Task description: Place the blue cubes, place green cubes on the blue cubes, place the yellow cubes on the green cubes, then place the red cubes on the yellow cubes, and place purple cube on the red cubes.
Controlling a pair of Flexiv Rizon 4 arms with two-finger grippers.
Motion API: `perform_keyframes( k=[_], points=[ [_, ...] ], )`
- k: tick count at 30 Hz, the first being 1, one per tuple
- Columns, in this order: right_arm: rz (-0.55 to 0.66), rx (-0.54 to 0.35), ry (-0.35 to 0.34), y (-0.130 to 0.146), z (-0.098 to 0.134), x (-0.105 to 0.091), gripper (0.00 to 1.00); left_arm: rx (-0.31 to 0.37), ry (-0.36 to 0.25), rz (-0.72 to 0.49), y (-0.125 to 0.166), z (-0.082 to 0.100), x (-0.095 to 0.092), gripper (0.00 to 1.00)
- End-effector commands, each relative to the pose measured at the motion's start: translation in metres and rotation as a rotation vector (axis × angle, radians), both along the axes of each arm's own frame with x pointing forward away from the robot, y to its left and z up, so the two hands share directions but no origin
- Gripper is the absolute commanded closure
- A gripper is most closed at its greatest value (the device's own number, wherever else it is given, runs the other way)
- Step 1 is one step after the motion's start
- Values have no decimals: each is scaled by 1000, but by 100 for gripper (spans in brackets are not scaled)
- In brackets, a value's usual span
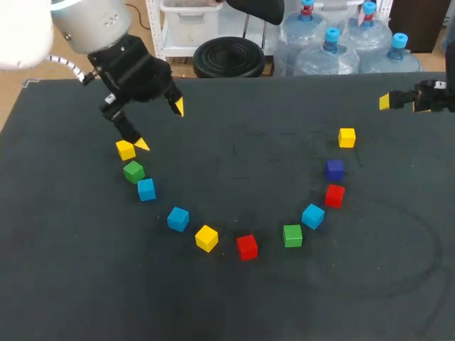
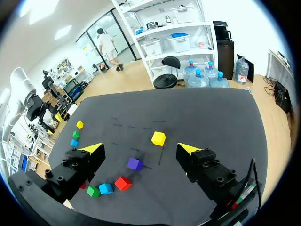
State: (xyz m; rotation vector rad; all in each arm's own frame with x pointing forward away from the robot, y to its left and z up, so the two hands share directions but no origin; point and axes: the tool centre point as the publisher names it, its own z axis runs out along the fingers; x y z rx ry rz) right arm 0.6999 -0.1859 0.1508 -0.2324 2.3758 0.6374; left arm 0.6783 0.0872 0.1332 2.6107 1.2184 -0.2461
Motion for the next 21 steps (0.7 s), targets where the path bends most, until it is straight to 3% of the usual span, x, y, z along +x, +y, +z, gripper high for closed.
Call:
perform_keyframes(
  k=[1, 8, 21],
  points=[
    [-2, -1, 0, 1, 0, 0, 0, 20, 99, -16, -1, -10, 3, 0],
    [-2, -1, 0, 1, 0, 0, 0, -21, 126, 9, -4, -26, -13, 0],
    [-2, -1, 0, 1, 0, 0, 0, 44, 16, 174, -4, -23, -73, 0]
  ],
)
